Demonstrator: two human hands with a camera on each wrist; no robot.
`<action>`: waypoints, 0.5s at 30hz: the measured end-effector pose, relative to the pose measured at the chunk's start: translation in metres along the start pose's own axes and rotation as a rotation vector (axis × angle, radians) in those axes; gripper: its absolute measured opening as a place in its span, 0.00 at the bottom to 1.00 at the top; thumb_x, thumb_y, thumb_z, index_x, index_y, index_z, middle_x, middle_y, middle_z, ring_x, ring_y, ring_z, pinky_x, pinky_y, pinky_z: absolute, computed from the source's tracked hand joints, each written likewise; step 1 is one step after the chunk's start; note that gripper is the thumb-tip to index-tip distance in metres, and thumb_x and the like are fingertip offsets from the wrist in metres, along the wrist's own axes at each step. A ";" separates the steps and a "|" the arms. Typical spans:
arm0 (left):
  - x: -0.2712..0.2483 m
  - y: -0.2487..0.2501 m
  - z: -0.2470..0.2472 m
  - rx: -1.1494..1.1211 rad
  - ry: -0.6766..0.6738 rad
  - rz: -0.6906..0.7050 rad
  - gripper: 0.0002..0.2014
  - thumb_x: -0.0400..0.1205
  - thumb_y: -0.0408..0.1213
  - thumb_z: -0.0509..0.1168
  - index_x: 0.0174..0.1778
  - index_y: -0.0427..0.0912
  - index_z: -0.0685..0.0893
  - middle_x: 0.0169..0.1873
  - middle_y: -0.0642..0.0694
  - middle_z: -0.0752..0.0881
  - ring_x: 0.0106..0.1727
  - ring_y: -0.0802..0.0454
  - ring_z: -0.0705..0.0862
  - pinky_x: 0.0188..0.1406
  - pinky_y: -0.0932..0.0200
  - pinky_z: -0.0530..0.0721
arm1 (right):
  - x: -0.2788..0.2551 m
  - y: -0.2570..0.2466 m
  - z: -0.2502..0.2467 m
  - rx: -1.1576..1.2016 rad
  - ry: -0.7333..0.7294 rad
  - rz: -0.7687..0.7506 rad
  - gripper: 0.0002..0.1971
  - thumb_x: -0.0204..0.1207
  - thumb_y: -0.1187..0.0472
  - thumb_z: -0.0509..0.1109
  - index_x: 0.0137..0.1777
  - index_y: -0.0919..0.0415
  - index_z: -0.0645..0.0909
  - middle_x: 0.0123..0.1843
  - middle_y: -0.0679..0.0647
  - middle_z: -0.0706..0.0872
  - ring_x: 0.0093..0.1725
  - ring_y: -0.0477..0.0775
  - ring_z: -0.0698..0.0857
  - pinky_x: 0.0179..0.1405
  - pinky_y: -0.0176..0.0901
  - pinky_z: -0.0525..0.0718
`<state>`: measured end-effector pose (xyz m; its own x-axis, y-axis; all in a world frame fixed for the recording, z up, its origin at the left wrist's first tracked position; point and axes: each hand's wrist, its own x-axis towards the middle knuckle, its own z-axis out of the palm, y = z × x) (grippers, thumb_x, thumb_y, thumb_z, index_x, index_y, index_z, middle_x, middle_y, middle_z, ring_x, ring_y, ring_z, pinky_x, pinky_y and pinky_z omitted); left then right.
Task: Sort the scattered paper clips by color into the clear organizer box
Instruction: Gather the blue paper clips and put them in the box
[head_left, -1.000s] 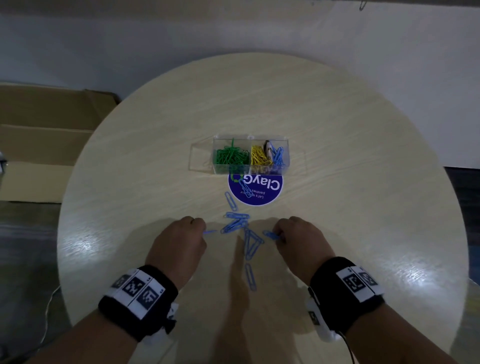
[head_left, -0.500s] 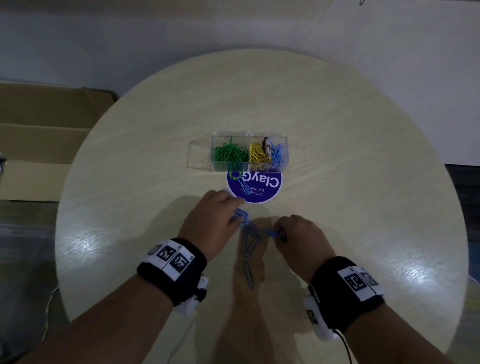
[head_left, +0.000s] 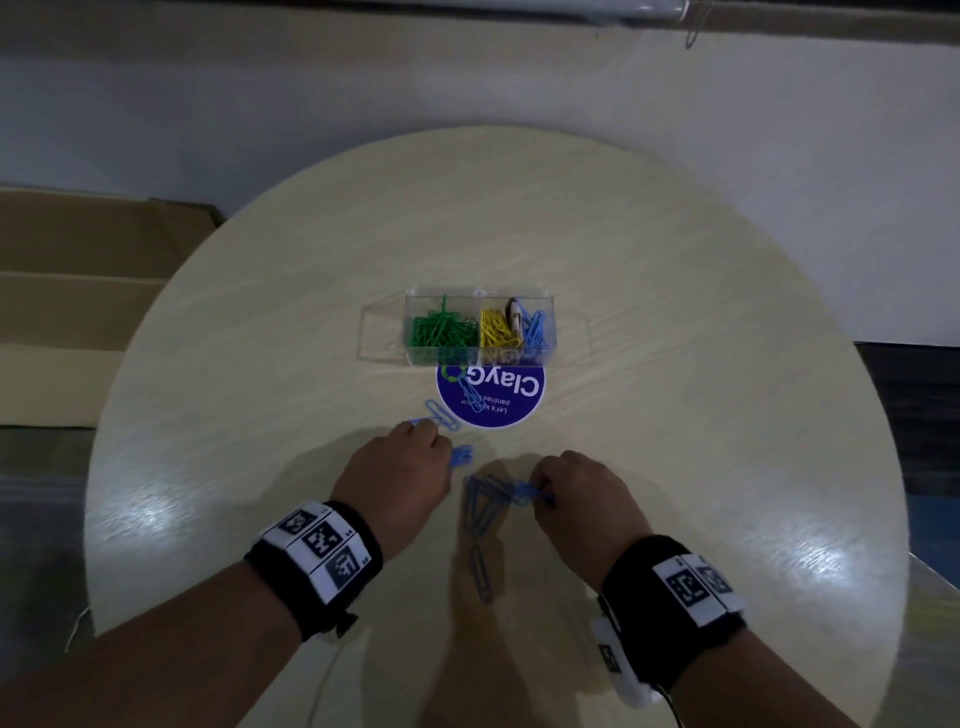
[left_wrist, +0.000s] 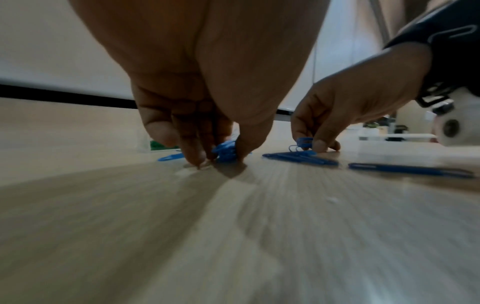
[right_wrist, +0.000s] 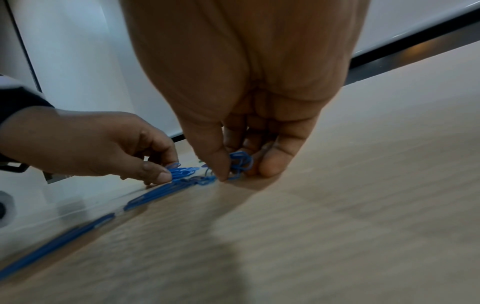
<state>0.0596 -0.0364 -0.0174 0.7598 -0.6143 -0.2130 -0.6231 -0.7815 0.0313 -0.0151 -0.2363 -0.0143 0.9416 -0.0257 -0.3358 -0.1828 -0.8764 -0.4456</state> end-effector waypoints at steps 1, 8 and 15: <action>0.003 0.001 0.000 0.010 -0.041 0.002 0.08 0.66 0.38 0.74 0.31 0.42 0.81 0.31 0.42 0.81 0.30 0.39 0.83 0.19 0.52 0.78 | 0.000 0.000 0.000 0.003 0.002 0.003 0.07 0.71 0.61 0.65 0.46 0.54 0.82 0.45 0.54 0.83 0.48 0.59 0.82 0.41 0.45 0.73; 0.019 0.010 -0.039 -0.310 0.106 -0.058 0.08 0.79 0.42 0.67 0.39 0.42 0.80 0.35 0.45 0.81 0.34 0.43 0.80 0.29 0.53 0.73 | 0.004 0.019 -0.020 0.150 0.127 0.094 0.05 0.67 0.61 0.72 0.42 0.52 0.85 0.37 0.49 0.83 0.40 0.56 0.83 0.36 0.41 0.71; 0.088 0.028 -0.089 -0.689 0.329 -0.239 0.09 0.81 0.44 0.65 0.43 0.42 0.86 0.37 0.47 0.88 0.37 0.48 0.85 0.38 0.53 0.82 | 0.015 0.035 -0.059 0.319 0.316 0.141 0.05 0.66 0.61 0.77 0.36 0.50 0.85 0.31 0.45 0.86 0.32 0.44 0.83 0.31 0.38 0.78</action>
<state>0.1257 -0.1225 0.0520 0.9409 -0.3386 0.0056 -0.2635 -0.7214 0.6404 0.0094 -0.2956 0.0147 0.9323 -0.3222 -0.1641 -0.3460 -0.6633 -0.6635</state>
